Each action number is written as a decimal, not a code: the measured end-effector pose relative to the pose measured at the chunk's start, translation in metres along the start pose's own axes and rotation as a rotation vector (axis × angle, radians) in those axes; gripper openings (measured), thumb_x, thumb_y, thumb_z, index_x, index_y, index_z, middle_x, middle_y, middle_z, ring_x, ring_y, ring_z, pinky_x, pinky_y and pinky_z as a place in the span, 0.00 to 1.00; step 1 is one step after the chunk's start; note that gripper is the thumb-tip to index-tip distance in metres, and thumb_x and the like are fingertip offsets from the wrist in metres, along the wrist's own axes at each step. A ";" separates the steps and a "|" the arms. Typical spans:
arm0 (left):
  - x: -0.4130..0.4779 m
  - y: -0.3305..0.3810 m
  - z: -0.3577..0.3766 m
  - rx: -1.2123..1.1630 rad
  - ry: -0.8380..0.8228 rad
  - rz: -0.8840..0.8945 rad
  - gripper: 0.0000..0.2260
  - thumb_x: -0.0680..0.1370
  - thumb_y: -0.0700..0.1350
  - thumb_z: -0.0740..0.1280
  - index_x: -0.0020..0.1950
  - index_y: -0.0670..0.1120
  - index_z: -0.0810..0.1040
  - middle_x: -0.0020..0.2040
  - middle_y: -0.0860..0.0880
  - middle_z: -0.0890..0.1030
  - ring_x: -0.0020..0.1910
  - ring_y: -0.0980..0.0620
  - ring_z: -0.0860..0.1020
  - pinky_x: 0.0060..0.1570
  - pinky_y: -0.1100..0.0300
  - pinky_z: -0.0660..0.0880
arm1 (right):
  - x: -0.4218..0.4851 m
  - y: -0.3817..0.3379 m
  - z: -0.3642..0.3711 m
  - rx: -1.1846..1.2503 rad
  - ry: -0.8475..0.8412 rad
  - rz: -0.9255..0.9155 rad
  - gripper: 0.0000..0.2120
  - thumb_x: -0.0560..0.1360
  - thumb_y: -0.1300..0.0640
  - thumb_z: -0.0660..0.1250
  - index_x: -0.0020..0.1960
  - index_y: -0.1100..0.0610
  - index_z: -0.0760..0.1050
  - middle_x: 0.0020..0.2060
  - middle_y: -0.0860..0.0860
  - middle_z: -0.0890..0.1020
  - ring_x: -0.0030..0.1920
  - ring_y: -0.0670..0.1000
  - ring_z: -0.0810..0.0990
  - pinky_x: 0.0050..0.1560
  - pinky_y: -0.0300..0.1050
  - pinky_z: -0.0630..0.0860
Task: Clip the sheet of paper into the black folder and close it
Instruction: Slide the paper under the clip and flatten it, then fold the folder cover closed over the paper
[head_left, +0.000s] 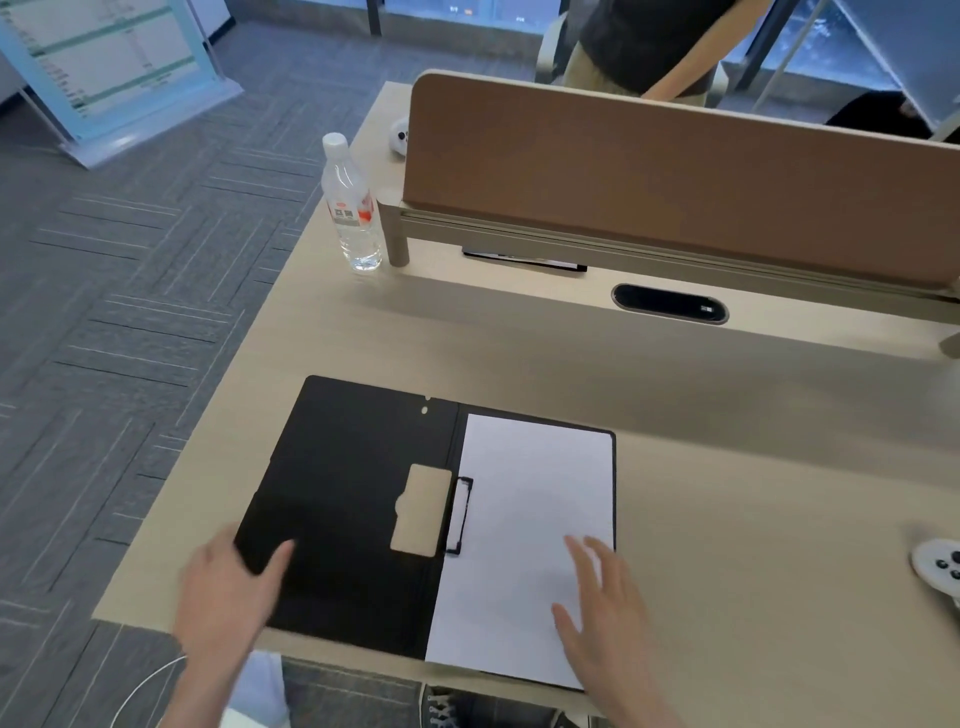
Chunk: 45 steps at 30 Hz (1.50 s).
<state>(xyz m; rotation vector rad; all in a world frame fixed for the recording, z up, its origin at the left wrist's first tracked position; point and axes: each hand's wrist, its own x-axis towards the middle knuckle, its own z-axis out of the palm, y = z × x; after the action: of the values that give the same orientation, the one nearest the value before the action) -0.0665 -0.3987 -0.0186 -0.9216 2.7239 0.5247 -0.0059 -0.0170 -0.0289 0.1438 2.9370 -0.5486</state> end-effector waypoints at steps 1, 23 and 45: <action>0.001 -0.014 -0.005 0.022 -0.023 -0.080 0.33 0.73 0.63 0.70 0.66 0.39 0.73 0.60 0.34 0.78 0.60 0.33 0.75 0.57 0.37 0.76 | -0.009 0.001 0.009 -0.008 -0.051 -0.044 0.37 0.62 0.50 0.77 0.69 0.49 0.67 0.65 0.50 0.69 0.63 0.56 0.76 0.55 0.52 0.79; -0.186 0.128 -0.036 -0.312 -0.599 0.610 0.29 0.62 0.75 0.69 0.56 0.60 0.77 0.57 0.61 0.78 0.57 0.64 0.77 0.60 0.60 0.75 | -0.027 -0.041 -0.060 1.341 -0.300 0.603 0.20 0.81 0.44 0.55 0.52 0.55 0.80 0.42 0.54 0.88 0.45 0.54 0.86 0.47 0.50 0.80; -0.160 0.063 0.123 0.211 -0.371 0.838 0.42 0.67 0.57 0.78 0.77 0.51 0.65 0.79 0.48 0.58 0.75 0.39 0.68 0.63 0.51 0.75 | -0.086 0.071 0.001 -0.032 -0.208 0.078 0.42 0.44 0.39 0.83 0.56 0.53 0.83 0.57 0.56 0.84 0.50 0.57 0.85 0.45 0.51 0.83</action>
<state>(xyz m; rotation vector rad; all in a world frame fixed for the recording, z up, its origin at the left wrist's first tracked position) 0.0298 -0.2161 -0.0644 0.3803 2.6262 0.4552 0.0871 0.0425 -0.0405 0.1845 2.7241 -0.4742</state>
